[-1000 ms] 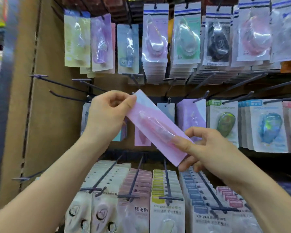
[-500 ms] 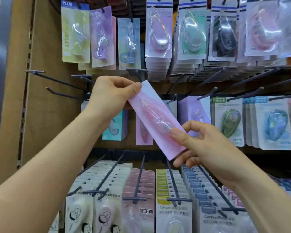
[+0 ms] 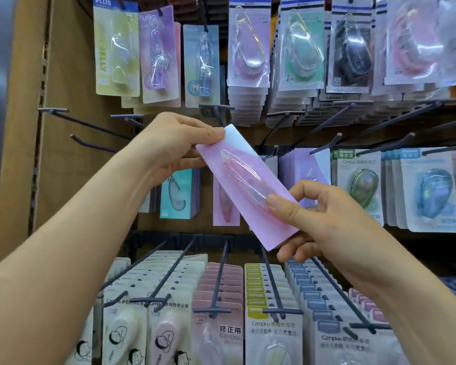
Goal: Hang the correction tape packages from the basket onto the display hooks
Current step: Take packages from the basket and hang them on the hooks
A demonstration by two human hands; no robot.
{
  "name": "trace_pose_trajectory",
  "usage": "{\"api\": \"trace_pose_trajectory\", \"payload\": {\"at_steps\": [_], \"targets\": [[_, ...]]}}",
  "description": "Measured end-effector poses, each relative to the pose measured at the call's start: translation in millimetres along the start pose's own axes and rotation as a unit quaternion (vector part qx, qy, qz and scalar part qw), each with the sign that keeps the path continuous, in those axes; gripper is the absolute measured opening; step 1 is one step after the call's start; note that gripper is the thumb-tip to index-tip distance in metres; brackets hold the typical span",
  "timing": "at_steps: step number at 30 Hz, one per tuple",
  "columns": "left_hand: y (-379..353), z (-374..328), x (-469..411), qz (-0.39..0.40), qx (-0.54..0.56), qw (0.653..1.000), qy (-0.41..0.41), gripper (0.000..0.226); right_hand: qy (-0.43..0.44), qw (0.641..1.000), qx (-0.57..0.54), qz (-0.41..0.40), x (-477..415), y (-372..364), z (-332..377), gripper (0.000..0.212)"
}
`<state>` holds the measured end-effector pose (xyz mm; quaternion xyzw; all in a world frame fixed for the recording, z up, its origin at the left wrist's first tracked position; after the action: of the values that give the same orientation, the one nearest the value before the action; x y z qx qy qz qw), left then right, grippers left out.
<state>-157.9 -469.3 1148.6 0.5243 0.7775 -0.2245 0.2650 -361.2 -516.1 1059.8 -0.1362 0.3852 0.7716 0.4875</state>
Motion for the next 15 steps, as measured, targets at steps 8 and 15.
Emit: {"api": "trace_pose_trajectory", "payload": {"at_steps": [8, 15], "targets": [[1, 16, 2, -0.007, 0.134, 0.989, 0.068, 0.020, -0.017, 1.000, -0.004, 0.005, 1, -1, 0, 0.039], [2, 27, -1, 0.019, 0.180, 0.982, 0.055, 0.018, 0.039, 0.964, 0.240, -0.109, 9, -13, 8, 0.038]]}}
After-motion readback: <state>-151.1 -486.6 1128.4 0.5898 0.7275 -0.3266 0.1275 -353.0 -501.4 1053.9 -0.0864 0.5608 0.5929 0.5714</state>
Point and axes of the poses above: each hand's wrist, its own x-axis away from the middle knuckle, its own y-axis out of the back of the hand, z = x × y, the point moved 1 cm from there along -x, towards the middle knuckle, and after that the axes turned 14 degrees about x, right-handed, at the moved point
